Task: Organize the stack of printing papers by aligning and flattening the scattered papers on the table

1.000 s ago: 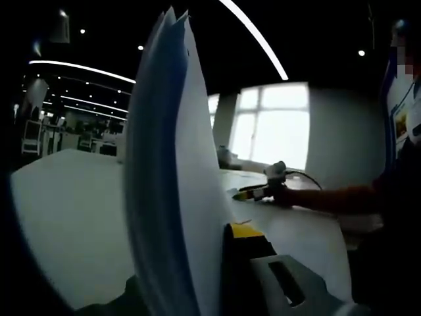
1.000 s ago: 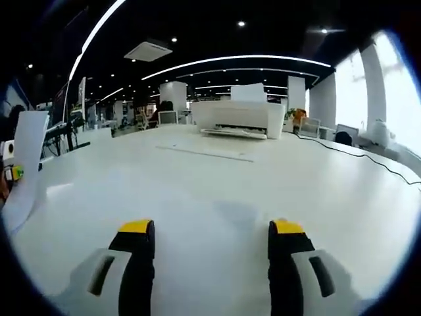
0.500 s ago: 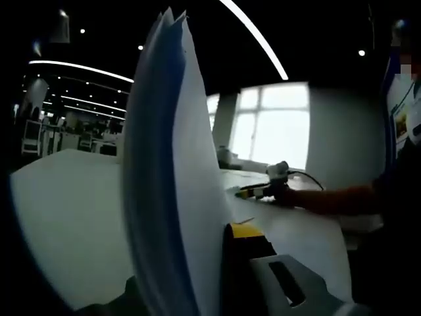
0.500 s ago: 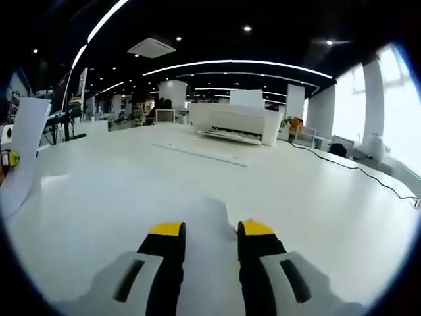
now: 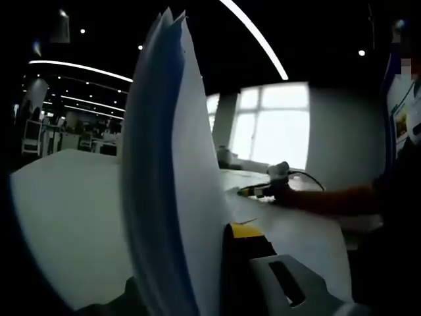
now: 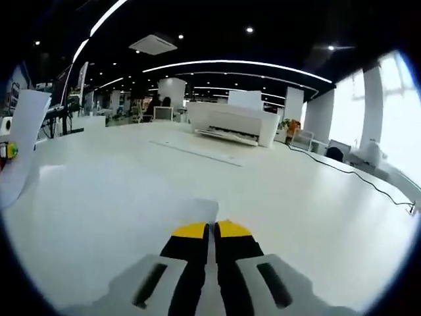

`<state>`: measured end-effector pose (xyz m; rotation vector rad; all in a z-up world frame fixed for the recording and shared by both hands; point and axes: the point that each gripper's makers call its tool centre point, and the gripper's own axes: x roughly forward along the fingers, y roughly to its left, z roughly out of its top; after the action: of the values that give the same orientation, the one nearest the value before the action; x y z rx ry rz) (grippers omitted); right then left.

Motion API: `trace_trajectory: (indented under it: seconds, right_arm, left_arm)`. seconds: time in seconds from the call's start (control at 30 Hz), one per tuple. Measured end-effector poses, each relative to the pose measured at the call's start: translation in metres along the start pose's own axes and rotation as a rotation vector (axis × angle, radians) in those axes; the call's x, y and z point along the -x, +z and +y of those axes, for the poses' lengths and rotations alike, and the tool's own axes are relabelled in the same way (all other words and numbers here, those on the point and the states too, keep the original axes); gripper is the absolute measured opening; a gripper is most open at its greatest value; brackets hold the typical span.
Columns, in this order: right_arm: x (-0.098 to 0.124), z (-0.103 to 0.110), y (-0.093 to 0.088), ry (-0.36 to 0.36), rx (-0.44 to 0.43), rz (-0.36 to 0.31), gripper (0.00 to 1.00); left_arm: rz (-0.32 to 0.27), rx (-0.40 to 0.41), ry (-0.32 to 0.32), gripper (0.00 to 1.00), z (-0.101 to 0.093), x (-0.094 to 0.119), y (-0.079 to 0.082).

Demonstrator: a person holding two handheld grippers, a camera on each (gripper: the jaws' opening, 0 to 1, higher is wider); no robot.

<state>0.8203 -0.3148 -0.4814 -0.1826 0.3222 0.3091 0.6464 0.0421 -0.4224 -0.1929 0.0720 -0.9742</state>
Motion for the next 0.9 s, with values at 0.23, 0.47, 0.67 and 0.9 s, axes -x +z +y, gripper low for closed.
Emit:
trace_trajectory:
  seconds: [0.23,0.47,0.67,0.9]
  right_arm:
    - [0.005,0.002,0.006,0.012,-0.047,-0.031,0.0]
    - [0.01,0.003,0.011,0.026,-0.094,-0.065,0.0]
    - [0.018,0.004,0.022,0.053,-0.165,-0.127,0.0]
    - [0.031,-0.001,0.036,0.066,-0.248,-0.215,0.0]
  left_arm:
    - [-0.001,0.002,0.001,0.07,0.0,0.0,0.0]
    - [-0.002,0.005,0.002,0.08,0.0,0.0,0.0]
    - [-0.002,0.009,0.004,0.1,0.0,0.0,0.0]
    - [0.009,0.011,0.006,0.11,0.0,-0.001,-0.002]
